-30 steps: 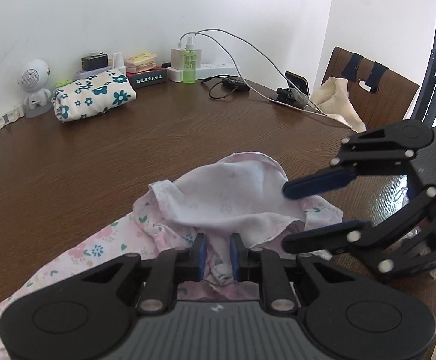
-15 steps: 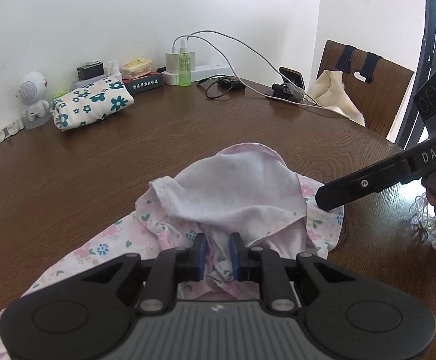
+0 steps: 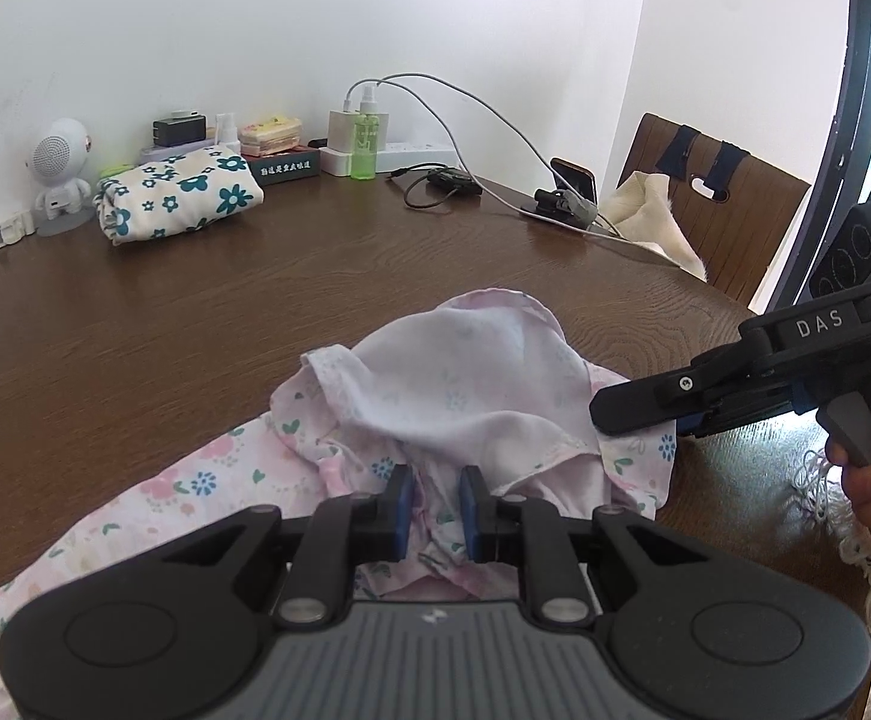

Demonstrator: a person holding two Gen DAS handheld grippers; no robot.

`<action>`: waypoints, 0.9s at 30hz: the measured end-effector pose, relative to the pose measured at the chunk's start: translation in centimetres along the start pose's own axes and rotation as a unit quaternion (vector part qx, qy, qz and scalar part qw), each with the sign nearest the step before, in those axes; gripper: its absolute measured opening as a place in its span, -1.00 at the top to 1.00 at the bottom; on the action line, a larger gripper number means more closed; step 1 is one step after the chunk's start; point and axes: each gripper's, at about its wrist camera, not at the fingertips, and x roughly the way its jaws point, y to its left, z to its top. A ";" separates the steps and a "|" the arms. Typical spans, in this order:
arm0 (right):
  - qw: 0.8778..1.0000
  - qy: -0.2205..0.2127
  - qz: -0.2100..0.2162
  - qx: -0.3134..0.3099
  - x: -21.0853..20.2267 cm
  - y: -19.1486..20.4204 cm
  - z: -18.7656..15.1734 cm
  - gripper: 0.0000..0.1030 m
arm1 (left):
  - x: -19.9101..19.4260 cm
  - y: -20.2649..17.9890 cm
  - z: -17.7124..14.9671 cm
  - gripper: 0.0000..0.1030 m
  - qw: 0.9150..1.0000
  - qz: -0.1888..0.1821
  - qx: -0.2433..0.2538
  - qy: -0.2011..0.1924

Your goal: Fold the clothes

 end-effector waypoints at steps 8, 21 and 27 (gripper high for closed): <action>0.999 -0.016 -0.009 0.029 0.1 -0.3 -0.5 0.72 | -0.1 0.7 -0.3 0.69 1.000 -0.016 -0.013 -0.008; 0.974 -0.073 -0.103 -0.190 -4.1 7.4 0.0 0.88 | 0.9 -2.8 0.7 0.68 0.998 -0.033 -0.037 -0.029; 0.912 -0.064 -0.153 -0.375 -3.8 13.3 -1.9 0.88 | -4.1 -2.2 0.2 0.58 0.998 0.012 -0.028 -0.056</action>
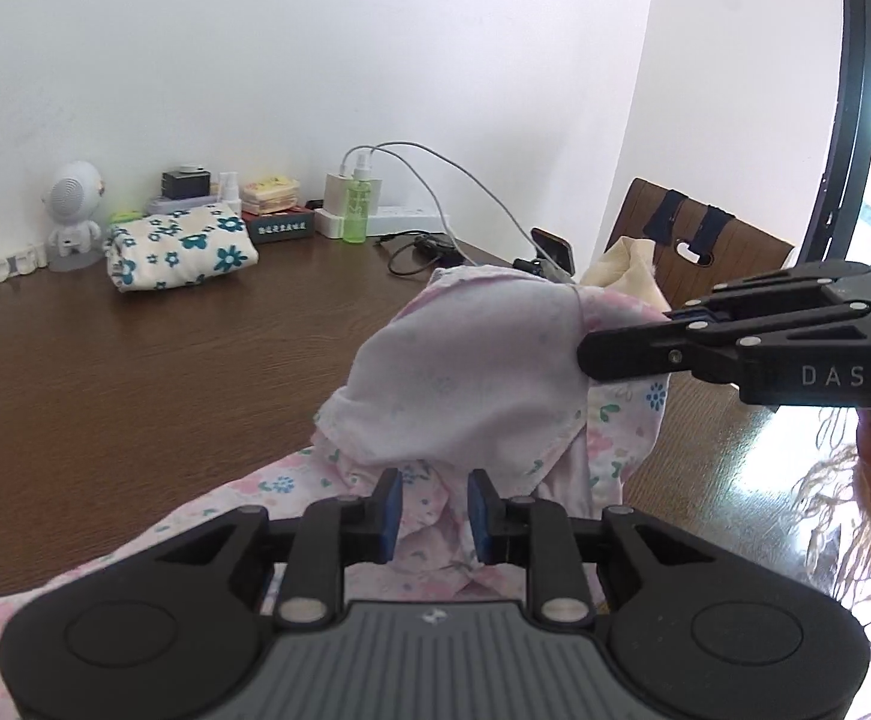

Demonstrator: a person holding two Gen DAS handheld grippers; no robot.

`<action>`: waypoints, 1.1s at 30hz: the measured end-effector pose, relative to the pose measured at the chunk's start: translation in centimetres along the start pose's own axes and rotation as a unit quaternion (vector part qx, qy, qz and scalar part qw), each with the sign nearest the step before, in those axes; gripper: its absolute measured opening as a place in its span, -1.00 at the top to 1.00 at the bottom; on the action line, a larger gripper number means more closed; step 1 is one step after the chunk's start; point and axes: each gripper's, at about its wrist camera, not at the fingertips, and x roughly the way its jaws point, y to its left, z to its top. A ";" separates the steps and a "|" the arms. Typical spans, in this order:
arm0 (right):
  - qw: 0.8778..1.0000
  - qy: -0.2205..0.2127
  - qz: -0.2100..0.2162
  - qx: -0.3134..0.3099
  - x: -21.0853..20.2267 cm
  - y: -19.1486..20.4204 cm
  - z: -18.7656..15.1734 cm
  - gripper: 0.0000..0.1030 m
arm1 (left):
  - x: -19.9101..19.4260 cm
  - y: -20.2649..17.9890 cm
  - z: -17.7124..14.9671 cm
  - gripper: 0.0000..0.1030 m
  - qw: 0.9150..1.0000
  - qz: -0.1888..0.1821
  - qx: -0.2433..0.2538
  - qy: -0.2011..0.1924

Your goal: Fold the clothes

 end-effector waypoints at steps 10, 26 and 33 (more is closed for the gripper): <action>0.985 0.003 0.006 -0.174 1.7 9.0 1.1 0.88 | -2.8 3.6 -3.6 0.62 0.997 0.051 -0.024 0.059; 0.960 0.052 0.063 -0.266 5.7 15.9 -3.3 0.87 | -6.9 6.0 -5.0 0.62 0.996 0.063 -0.052 0.039; 0.957 0.060 0.070 -0.274 6.6 16.6 -4.5 0.83 | -9.1 5.7 -3.2 0.62 0.997 0.058 -0.049 -0.032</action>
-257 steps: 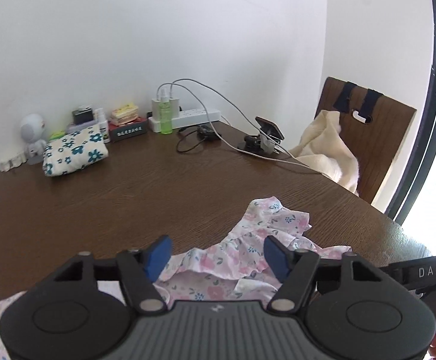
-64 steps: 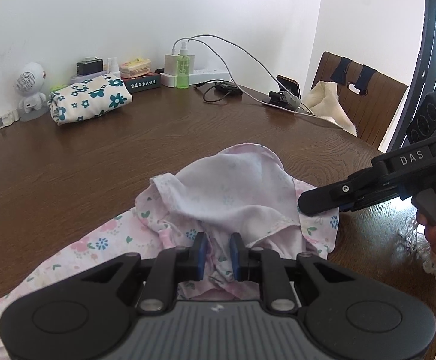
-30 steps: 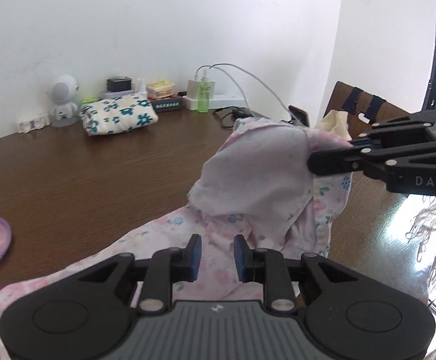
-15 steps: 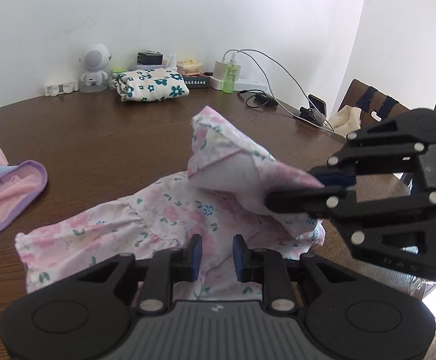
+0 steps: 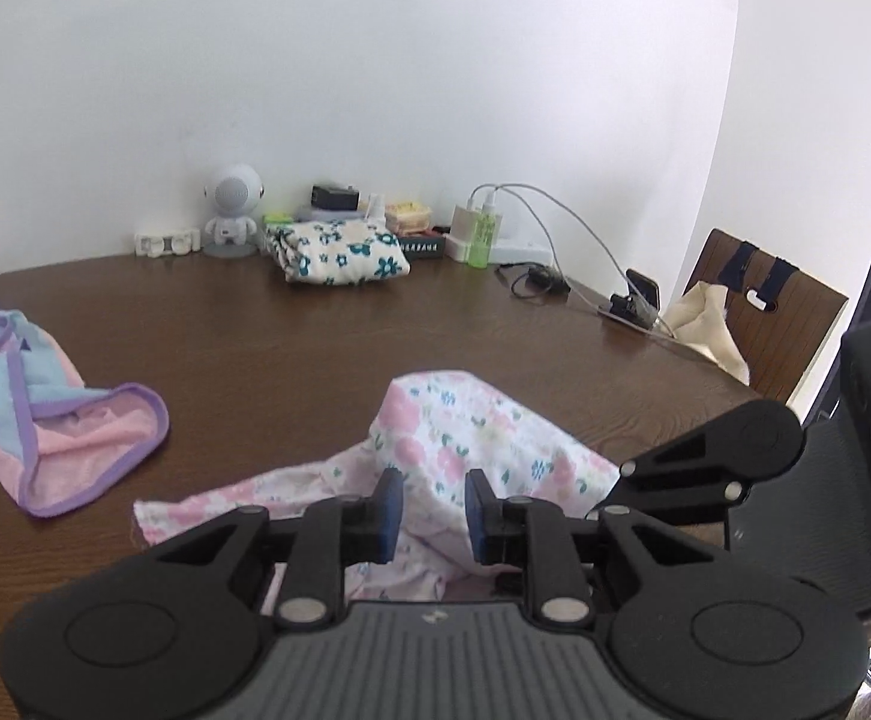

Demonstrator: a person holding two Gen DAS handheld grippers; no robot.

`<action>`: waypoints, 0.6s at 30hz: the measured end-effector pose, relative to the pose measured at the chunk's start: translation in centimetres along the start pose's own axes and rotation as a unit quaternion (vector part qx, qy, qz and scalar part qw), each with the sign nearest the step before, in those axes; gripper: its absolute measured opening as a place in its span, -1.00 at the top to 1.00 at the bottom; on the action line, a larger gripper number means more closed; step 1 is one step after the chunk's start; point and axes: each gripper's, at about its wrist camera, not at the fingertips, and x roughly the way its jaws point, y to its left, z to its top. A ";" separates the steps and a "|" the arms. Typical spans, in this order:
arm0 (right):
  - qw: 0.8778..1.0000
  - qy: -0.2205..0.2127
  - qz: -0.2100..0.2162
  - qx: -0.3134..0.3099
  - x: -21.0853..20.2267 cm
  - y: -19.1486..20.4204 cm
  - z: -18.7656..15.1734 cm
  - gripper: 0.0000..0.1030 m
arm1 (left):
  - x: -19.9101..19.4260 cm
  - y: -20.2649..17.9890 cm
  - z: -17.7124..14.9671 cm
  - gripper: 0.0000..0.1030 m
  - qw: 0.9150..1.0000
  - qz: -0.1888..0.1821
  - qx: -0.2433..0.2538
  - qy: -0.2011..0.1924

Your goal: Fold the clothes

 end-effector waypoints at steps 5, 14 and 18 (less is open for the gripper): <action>1.000 -0.004 0.000 -0.001 0.1 0.5 -0.4 0.72 | 2.3 -1.1 1.2 0.87 1.000 -0.009 0.022 0.011; 0.987 -0.058 0.059 0.141 -4.9 -5.2 -1.4 0.50 | 4.8 0.0 -0.4 0.89 0.998 0.003 0.007 0.063; 0.982 -0.054 0.040 0.178 -3.7 -7.8 -2.1 0.61 | 4.9 -0.1 -0.7 0.88 0.998 0.008 0.011 0.068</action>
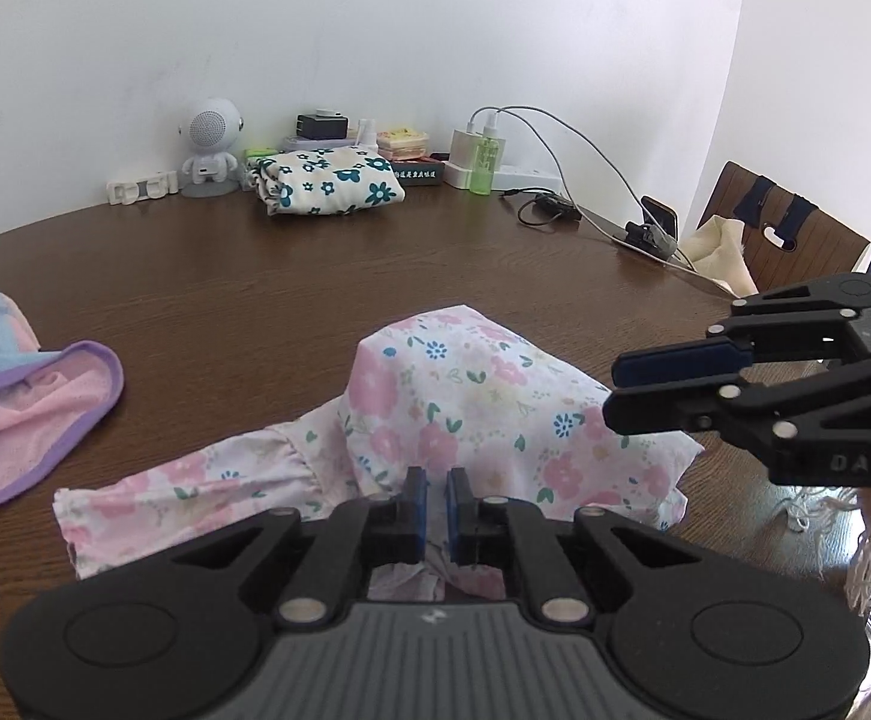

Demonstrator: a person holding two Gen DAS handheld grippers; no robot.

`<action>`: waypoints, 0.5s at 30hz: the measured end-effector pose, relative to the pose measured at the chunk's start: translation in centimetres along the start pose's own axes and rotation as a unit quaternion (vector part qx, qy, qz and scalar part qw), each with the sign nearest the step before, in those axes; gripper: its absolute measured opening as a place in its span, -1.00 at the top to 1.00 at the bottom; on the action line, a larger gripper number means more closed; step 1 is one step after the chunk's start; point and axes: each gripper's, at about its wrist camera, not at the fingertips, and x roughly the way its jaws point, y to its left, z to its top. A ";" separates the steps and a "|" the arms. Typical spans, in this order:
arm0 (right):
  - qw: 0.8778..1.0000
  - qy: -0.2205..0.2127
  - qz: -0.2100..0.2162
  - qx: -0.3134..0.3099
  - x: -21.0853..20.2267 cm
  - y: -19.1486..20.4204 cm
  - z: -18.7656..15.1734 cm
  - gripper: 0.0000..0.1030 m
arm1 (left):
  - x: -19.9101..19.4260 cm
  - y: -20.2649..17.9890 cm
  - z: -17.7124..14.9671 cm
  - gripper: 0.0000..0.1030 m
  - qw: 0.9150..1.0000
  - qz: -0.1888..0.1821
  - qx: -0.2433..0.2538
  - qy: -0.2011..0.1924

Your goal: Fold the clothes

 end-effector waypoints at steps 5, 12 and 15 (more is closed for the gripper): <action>0.999 0.030 -0.020 0.017 2.6 -1.9 -0.9 0.66 | -0.2 -0.2 -0.1 0.88 1.000 0.003 0.007 0.003; 0.999 0.045 -0.010 0.019 3.6 -1.6 -1.4 0.66 | -1.3 -1.7 0.6 0.63 0.999 0.001 0.043 -0.011; 0.999 0.050 -0.008 0.014 3.7 -1.4 -1.4 0.66 | -1.1 -2.1 1.3 0.62 0.998 0.002 0.053 -0.023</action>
